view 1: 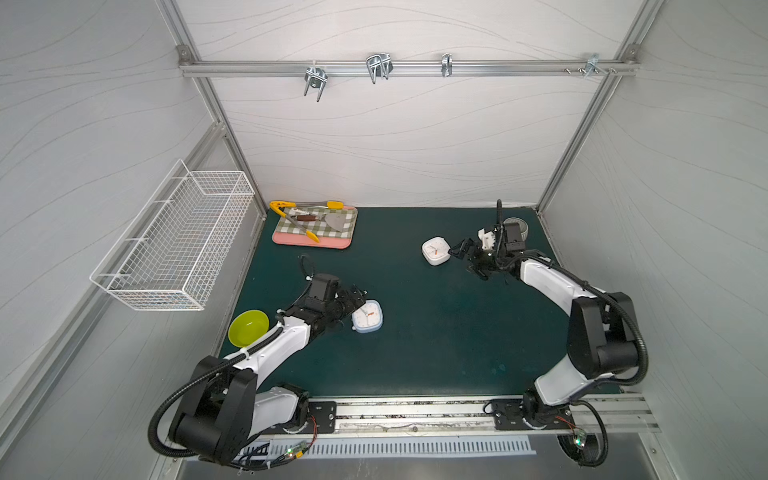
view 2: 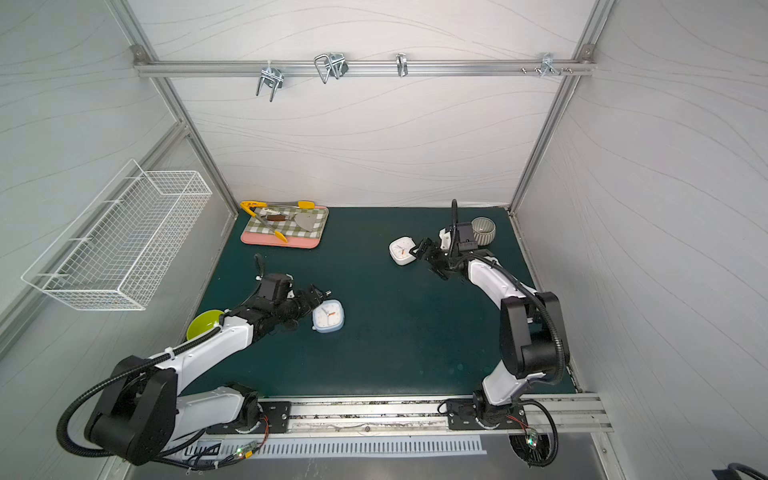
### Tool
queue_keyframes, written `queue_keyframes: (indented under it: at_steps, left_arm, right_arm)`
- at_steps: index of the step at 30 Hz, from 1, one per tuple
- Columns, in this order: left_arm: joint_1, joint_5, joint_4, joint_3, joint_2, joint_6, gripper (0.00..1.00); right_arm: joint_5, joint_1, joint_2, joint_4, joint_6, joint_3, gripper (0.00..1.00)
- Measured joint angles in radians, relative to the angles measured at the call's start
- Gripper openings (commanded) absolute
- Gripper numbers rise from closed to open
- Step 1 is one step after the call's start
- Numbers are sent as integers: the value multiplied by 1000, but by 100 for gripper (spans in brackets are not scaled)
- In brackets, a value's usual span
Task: Insert the battery into the alarm
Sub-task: Move the alarm to the center of the board.
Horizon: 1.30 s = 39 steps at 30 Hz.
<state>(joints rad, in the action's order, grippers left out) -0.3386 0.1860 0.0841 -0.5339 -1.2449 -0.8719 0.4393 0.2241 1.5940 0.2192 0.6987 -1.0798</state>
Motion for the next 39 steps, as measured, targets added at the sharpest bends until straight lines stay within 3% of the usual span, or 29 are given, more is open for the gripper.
queue_keyframes:
  at_steps: [14,21,25,31,34,39]
  left_arm:
    - [-257,49,-71,-189,-240,-74,99]
    - [-274,53,-101,-229,-293,-67,99]
    - [-258,45,-101,-226,-292,-58,99]
    - [-227,26,-87,-193,-263,-12,82]
    - [-211,42,-88,-177,-263,9,68]
    - [-199,82,-94,-164,-270,35,58]
  right_arm:
    - [-16,-4,-85,56,-49,39,94]
    - [-15,13,-116,90,-105,45,93]
    - [-16,75,-116,128,-153,37,91]
    - [43,197,-48,135,-211,30,84]
    - [97,240,13,126,-230,30,83]
    - [214,264,92,36,-238,68,81]
